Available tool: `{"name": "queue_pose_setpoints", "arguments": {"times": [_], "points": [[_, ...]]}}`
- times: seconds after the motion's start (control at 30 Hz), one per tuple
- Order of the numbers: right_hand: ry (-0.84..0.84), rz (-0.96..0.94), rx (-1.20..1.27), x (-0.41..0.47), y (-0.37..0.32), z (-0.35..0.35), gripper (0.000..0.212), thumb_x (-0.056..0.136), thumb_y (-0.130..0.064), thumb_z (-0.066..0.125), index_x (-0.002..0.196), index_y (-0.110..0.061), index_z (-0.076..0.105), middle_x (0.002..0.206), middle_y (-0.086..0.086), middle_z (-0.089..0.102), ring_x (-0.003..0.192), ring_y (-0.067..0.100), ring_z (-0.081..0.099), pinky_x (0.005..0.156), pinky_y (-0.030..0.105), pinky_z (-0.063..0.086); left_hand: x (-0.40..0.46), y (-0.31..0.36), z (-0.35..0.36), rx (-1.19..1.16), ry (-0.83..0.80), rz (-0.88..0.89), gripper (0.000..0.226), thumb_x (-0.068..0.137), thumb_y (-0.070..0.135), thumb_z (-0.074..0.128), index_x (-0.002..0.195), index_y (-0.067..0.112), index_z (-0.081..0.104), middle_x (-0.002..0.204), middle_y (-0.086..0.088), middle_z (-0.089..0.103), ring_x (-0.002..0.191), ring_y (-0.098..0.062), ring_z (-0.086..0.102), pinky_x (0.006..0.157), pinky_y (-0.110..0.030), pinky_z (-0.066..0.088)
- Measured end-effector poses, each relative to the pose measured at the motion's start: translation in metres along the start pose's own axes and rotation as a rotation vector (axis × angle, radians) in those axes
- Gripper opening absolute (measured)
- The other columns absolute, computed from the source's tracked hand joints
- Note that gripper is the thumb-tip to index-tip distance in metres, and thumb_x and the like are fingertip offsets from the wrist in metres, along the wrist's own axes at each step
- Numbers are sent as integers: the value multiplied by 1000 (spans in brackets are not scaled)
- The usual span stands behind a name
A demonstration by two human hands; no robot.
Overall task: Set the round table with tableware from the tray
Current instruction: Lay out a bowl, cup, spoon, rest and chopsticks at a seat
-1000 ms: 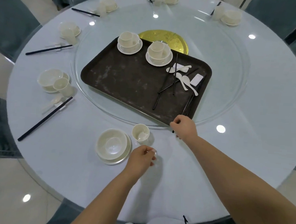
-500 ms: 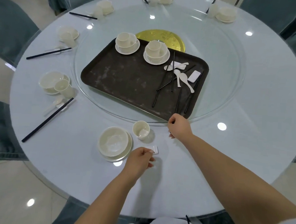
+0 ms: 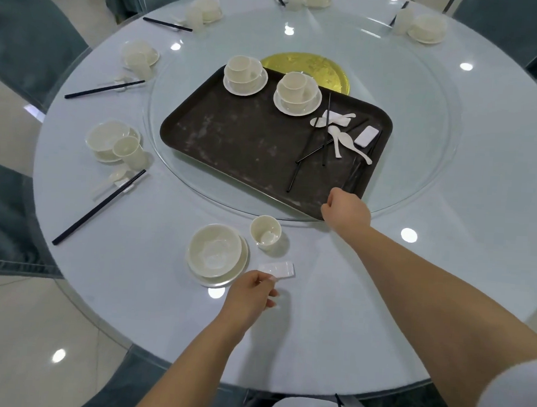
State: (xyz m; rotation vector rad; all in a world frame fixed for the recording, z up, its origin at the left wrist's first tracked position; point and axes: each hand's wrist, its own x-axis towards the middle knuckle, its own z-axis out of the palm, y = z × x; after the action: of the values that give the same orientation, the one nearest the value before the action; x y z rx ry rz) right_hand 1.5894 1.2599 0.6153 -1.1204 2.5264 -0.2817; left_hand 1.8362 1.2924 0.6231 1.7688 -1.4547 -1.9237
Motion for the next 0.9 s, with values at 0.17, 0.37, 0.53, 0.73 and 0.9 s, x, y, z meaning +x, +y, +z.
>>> {"name": "queue_pose_setpoints", "arguments": {"times": [0.17, 0.37, 0.53, 0.73, 0.9], "points": [[-16, 32, -80, 7, -5, 5, 10, 92, -17, 50, 94, -12, 41, 86, 7, 51, 80, 31, 52, 65, 33, 38, -3, -6, -8, -1, 17, -8, 16, 94, 25, 57, 95, 13, 68, 84, -2, 71, 64, -11, 66, 67, -21, 52], [-18, 141, 152, 8, -4, 10, 20, 90, -16, 56, 103, -5, 47, 99, 15, 58, 94, 36, 58, 71, 34, 41, -4, -8, -12, -13, 29, -21, 16, 95, 25, 57, 97, 13, 67, 85, -2, 71, 65, -10, 66, 63, -18, 51], [-9, 262, 561, -13, -6, 13, 3, 90, -9, 54, 91, -10, 51, 86, 14, 65, 57, 24, 68, 51, 29, 53, -3, -6, -7, -33, 6, -4, 15, 95, 23, 57, 96, 13, 67, 84, -2, 70, 62, -10, 65, 62, -18, 50], [-130, 302, 884, -65, -14, 14, 7, 91, -3, 53, 92, -9, 54, 75, 15, 64, 46, 24, 67, 44, 27, 55, 0, -3, 9, -71, 6, 54, 18, 97, 23, 53, 96, 14, 69, 88, -4, 70, 71, -13, 65, 65, -19, 52], [-224, 218, 910, -112, -12, 16, 9, 88, -3, 60, 90, -11, 56, 75, 12, 59, 49, 26, 68, 48, 31, 57, 2, 3, 24, -166, -61, -5, 20, 98, 28, 51, 103, 19, 68, 95, 0, 73, 87, -17, 70, 82, -31, 57]]}}
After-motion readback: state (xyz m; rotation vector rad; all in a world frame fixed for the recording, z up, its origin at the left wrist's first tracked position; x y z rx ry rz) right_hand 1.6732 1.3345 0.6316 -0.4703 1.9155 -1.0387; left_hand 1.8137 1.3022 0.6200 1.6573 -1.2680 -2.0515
